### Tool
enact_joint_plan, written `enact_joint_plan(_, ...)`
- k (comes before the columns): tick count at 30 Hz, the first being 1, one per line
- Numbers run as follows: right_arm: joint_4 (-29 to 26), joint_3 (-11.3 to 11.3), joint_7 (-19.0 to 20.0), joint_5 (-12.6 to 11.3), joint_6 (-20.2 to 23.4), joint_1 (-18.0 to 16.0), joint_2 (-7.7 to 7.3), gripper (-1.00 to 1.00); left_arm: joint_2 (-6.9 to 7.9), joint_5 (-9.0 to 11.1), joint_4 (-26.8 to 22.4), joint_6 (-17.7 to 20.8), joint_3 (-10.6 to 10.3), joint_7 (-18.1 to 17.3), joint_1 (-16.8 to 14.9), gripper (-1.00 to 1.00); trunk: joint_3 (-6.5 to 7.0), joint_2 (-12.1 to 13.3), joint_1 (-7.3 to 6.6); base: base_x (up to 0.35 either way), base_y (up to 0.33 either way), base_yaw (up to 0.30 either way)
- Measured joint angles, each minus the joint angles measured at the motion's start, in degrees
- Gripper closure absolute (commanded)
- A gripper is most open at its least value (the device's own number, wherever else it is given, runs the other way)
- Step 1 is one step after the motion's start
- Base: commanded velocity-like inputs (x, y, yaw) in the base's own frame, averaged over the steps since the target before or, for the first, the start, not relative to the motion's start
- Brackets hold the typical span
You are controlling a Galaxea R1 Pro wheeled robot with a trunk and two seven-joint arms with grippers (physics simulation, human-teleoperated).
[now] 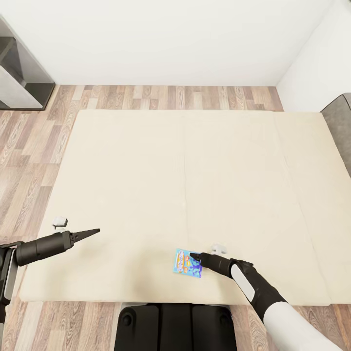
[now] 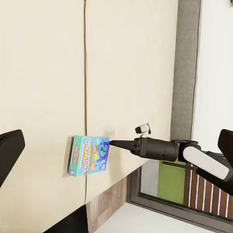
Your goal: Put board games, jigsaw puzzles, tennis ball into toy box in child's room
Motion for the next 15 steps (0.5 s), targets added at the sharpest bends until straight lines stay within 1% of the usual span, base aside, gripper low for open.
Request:
enact_joint_plan(8, 0.0, 0.0, 0.0, 0.0, 0.5, 0.0, 0.0, -1.0, -0.06, 0.0, 0.0, 0.0, 0.0, 0.1, 0.0, -1.0, 0.0, 0.0, 0.0, 0.0, 0.0, 0.0)
enact_joint_plan(15, 0.0, -0.1, 0.0, 0.0, 0.1, 0.0, 0.0, -1.0, -0.07, 0.0, 0.0, 0.0, 0.0, 0.1, 0.0, -1.0, 0.0, 0.0, 0.0, 0.0, 0.0, 0.0)
